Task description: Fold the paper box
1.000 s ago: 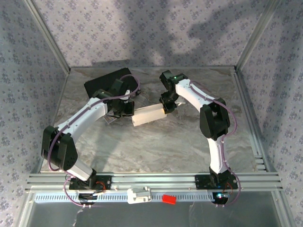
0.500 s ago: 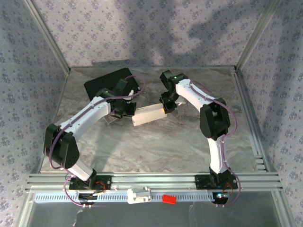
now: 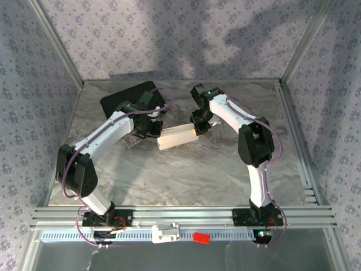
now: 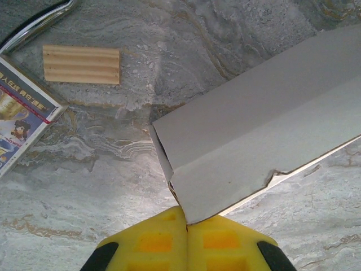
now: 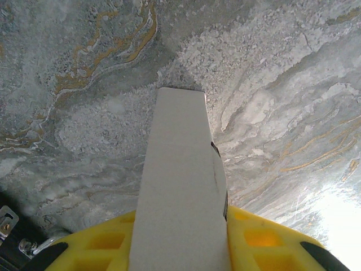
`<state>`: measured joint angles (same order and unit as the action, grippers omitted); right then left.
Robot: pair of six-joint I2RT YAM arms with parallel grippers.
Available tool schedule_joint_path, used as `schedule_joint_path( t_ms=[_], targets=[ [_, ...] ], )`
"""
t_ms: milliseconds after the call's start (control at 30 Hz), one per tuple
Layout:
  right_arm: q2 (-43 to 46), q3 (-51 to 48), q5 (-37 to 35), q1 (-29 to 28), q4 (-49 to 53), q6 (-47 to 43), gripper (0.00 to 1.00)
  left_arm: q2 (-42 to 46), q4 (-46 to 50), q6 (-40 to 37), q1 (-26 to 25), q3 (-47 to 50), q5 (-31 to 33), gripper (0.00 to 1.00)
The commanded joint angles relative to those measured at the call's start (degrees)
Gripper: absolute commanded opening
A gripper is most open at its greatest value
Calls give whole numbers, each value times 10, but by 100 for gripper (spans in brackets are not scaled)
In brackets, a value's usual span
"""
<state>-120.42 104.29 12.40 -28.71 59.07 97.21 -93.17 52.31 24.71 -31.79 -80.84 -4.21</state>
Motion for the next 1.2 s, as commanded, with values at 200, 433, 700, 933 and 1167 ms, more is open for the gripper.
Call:
schedule_joint_path(
  t_ms=[200, 433, 700, 933, 1167],
  targets=[
    [-20, -17, 16, -13, -16, -19, 31, -51, -73, 53, -17, 27, -21, 4],
    [-22, -17, 18, -10, -13, -25, 31, -42, -71, 28, -16, 65, 17, 4],
    [-22, -14, 18, -5, -9, -33, 31, -44, -80, 9, -20, 96, 43, 4],
    [-22, -14, 19, -2, -8, -39, 31, -54, -80, 22, -33, 112, 52, 3],
    [-9, -7, 22, 1, -16, -64, 46, -55, -88, 30, -37, 122, 50, 3]
  ],
)
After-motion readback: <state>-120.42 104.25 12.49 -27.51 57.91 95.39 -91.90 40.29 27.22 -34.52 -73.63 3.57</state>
